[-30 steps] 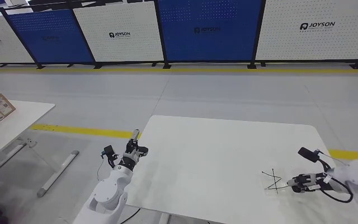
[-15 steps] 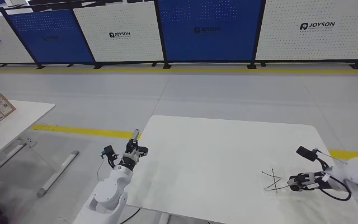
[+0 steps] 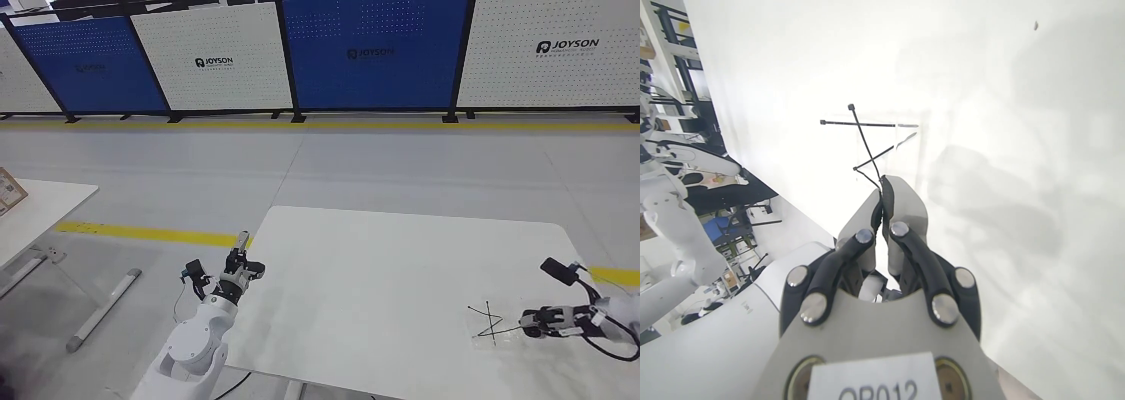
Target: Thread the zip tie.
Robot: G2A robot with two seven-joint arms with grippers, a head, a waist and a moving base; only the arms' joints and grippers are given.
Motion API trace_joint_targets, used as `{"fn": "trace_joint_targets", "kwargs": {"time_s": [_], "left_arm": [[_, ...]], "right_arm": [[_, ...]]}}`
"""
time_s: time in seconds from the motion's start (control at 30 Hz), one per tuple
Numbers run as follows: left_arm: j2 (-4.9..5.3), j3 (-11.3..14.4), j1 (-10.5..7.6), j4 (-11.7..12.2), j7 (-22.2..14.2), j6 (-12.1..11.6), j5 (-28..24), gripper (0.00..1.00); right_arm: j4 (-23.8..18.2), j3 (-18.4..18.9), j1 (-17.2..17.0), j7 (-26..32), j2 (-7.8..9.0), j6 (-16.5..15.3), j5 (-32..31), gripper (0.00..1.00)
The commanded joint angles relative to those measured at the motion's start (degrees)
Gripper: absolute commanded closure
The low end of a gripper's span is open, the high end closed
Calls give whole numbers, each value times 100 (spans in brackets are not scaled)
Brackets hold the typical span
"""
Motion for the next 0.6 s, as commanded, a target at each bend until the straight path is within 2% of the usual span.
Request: {"fn": "trace_joint_targets", "kwargs": {"time_s": [0.0, 0.17, 0.23, 0.57], "left_arm": [[0, 0, 0, 0, 0, 0, 0, 0], [0, 0, 0, 0, 0, 0, 0, 0], [0, 0, 0, 0, 0, 0, 0, 0], [0, 0, 0, 0, 0, 0, 0, 0]], "right_arm": [[-73, 168, -117, -28, 37, -65, 156, 100], [-248, 652, -481, -183, 145, -210, 483, 100], [-389, 838, -691, -52, 188, -332, 732, 100], [-395, 864, -718, -8, 195, -359, 777, 100]]}}
